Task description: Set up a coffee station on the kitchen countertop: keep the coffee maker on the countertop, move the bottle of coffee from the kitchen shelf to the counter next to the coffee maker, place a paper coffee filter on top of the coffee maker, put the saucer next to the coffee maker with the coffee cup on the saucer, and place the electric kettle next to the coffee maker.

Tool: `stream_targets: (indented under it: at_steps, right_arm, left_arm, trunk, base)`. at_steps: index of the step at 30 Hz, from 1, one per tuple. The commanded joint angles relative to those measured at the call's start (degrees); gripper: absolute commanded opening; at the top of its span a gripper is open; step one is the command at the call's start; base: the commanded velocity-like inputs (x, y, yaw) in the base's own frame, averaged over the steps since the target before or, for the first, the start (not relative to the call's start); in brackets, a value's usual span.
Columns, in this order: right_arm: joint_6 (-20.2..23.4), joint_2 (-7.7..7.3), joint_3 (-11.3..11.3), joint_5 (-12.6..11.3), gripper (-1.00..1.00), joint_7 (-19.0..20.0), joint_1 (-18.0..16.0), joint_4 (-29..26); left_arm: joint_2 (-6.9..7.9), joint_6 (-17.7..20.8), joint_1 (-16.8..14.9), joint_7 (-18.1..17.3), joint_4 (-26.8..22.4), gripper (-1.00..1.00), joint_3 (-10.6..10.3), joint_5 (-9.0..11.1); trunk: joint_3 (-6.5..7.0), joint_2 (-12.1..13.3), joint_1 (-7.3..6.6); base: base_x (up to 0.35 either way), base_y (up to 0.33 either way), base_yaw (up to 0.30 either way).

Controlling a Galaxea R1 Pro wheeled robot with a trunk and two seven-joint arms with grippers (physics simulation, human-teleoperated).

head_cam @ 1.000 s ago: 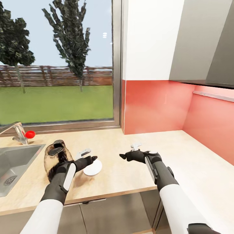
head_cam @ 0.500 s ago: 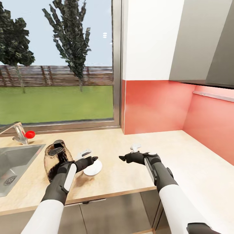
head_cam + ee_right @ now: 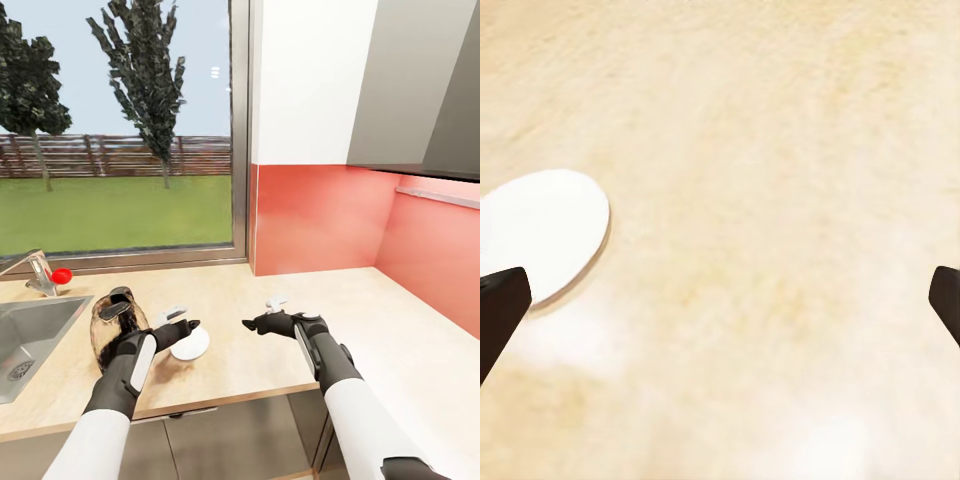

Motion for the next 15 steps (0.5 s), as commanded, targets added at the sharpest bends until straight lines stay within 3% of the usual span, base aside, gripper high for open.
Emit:
stream_targets:
  at_steps: [1, 11, 15]
  right_arm:
    - [0.2, 0.09, -0.2, 0.6, 1.00, 0.5, -0.1, -0.1]
    - [0.2, 0.17, -0.3, 0.6, 1.00, 0.5, -0.1, 0.1]
    - [0.2, 0.17, -0.3, 0.6, 1.00, 0.5, -0.1, 0.1]
  left_arm:
    - [-0.05, 0.4, -0.1, -0.3, -0.1, 1.00, 0.3, -0.1]
    - [0.16, 0.4, 0.0, -0.1, -0.1, 1.00, 0.2, -0.3]
    - [0.12, 0.4, 0.0, 2.5, 0.4, 1.00, 0.2, 0.0]
  trunk:
    - [-0.12, -0.1, 0.03]
    - [-0.12, -0.1, 0.03]
    - [-0.12, -0.1, 0.03]
  base:
    - [0.009, 0.000, 0.000]
    - [0.059, 0.000, 0.000]
    - [0.003, 0.000, 0.000]
